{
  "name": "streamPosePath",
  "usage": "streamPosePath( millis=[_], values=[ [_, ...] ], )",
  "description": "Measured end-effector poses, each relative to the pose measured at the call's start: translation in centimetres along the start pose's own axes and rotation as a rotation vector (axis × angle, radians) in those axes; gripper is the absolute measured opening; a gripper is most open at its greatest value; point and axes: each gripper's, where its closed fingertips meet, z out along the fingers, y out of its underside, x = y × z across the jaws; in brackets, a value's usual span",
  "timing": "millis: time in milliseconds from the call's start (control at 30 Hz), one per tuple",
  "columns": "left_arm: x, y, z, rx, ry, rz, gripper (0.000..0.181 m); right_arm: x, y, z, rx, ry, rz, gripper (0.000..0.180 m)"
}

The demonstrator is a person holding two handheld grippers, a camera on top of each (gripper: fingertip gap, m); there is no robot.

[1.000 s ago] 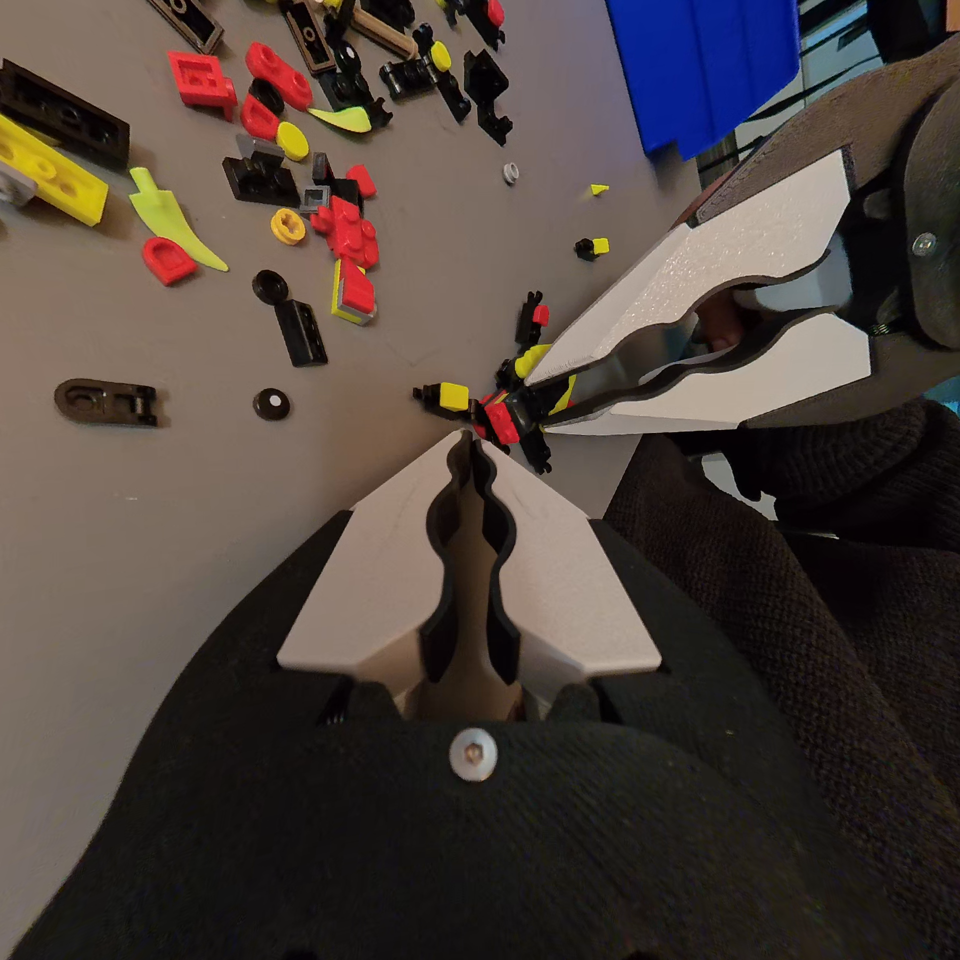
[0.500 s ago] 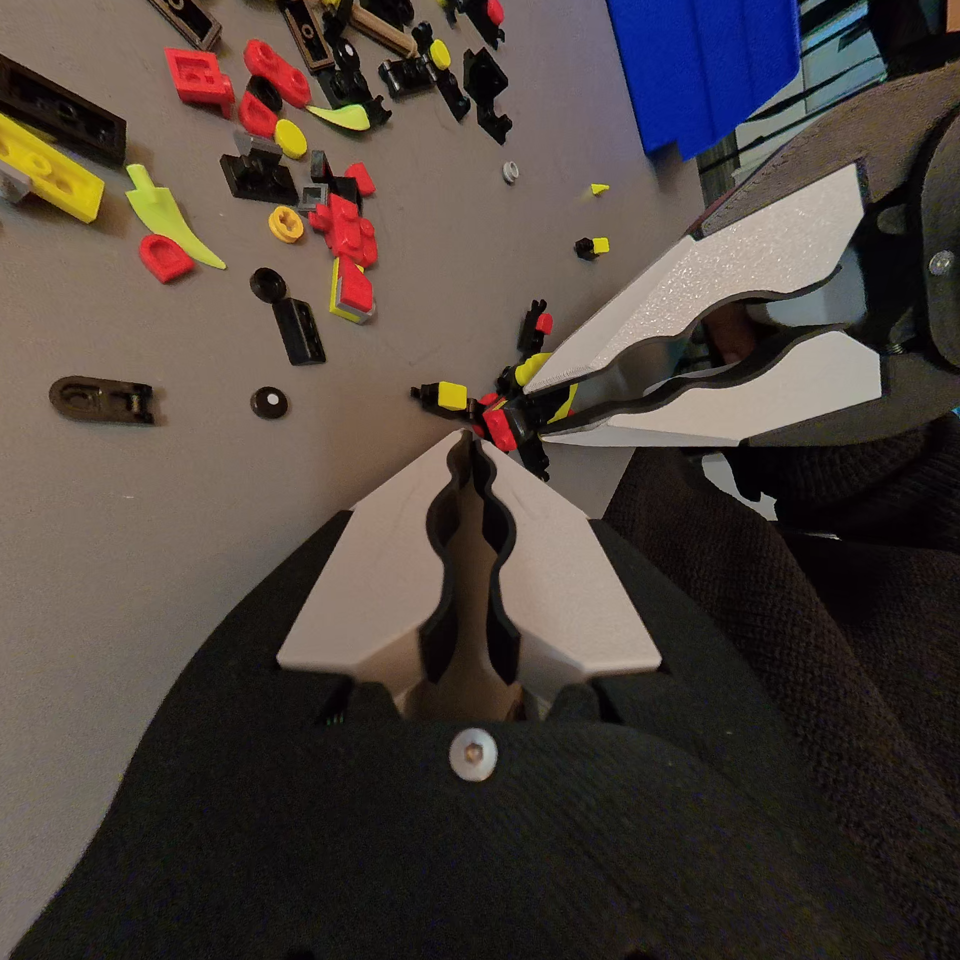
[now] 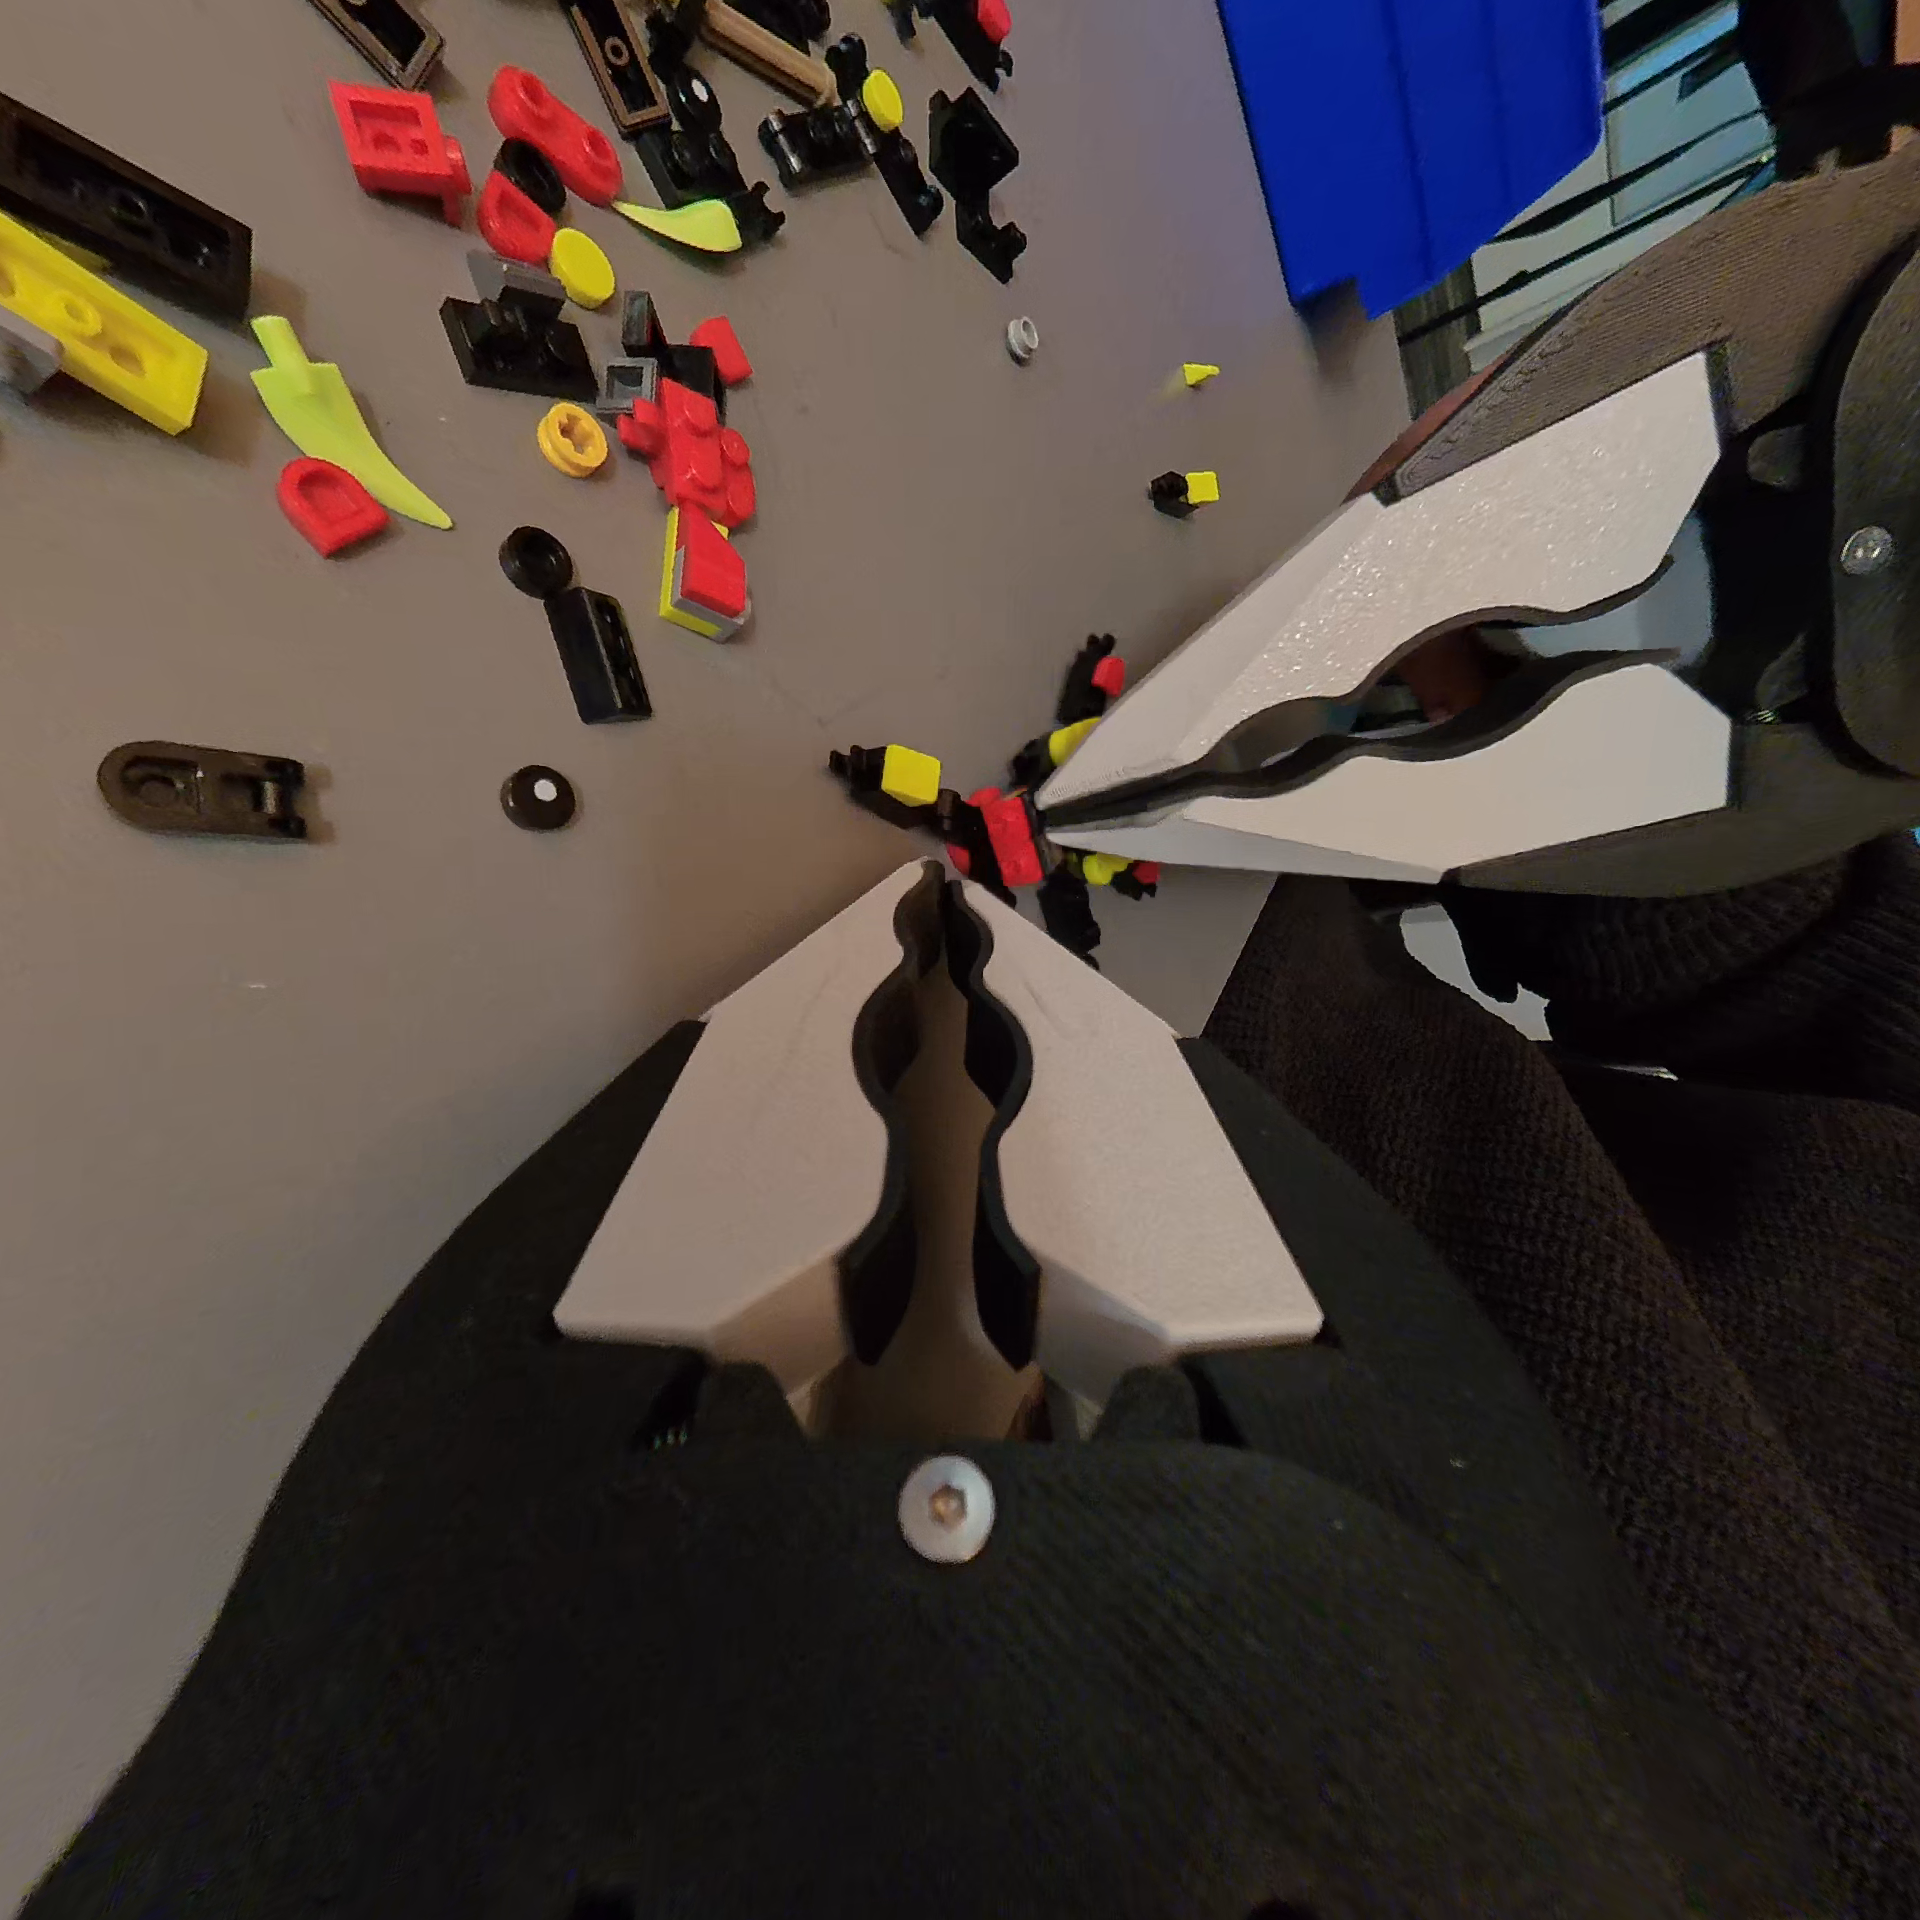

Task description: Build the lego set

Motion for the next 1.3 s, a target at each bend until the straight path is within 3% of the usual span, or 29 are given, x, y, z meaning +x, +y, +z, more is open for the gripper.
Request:
streamPosePath(
  millis=[300, 467, 700, 1300],
  values=[
    [0.4, 0.0, -0.8, 0.012, 0.031, -0.018, 0.0, 0.1, -0.7, -2.2, 0.085, 0.028, 0.002, 0.016],
    [0.4, 0.2, -0.6, -0.001, 0.023, -0.01, 0.0, -0.3, 0.6, -1.4, 0.057, 0.023, 0.058, 0.032],
    [0.3, 0.1, -0.8, 0.007, 0.02, -0.012, 0.0, -0.1, 1.2, -0.2, 0.026, 0.02, 0.064, 0.015],
    [-0.3, -0.4, -0.6, 0.011, -0.009, -0.004, 0.0, 0.2, 0.9, -0.2, -0.002, -0.115, 0.061, 0.014]
  ],
)
